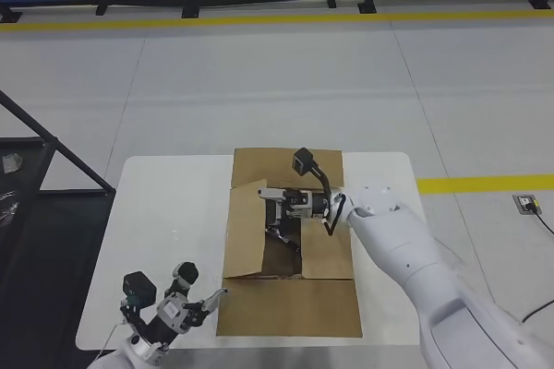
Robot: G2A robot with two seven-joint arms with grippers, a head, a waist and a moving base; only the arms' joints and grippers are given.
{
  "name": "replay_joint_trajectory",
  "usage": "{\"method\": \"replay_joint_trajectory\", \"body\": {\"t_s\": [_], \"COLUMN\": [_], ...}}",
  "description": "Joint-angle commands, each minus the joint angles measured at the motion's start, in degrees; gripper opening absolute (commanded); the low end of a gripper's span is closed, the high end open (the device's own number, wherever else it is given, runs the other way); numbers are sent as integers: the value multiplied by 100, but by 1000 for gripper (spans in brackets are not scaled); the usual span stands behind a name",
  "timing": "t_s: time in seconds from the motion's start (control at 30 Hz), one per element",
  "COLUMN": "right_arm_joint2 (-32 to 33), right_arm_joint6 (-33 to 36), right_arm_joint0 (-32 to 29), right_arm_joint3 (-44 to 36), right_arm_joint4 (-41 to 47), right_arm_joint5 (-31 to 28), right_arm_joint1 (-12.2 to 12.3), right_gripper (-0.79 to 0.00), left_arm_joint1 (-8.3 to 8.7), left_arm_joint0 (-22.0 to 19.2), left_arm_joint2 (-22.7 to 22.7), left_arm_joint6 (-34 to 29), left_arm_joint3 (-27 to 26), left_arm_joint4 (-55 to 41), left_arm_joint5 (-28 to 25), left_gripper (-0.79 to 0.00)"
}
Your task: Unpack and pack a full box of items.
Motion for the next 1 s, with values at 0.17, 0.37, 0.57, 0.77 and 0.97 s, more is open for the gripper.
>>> {"method": "replay_joint_trajectory", "body": {"t_s": [0.17,0.37,0.57,0.77,0.97], "right_arm_joint2": [23,3,-41,-61,-8], "right_arm_joint6": [-72,-126,-149,-202,-468], "right_arm_joint0": [90,108,92,76,17], "right_arm_joint3": [-91,-328,-566,-739,-963], "right_arm_joint4": [-61,-214,-398,-527,-771], "right_arm_joint5": [-73,-127,-150,-205,-470], "right_arm_joint1": [-115,-160,-153,-106,89], "right_gripper": [0,0,0,0,0], "left_arm_joint1": [-75,-159,-219,-227,-219], "left_arm_joint0": [-271,-541,-706,-687,-571], "left_arm_joint2": [589,935,898,596,269], "left_arm_joint6": [142,323,433,471,484], "left_arm_joint3": [55,145,205,251,356], "left_arm_joint4": [714,990,628,195,-47], "left_arm_joint5": [566,1330,1864,1998,2042], "left_gripper": [0,0,0,0,0]}}
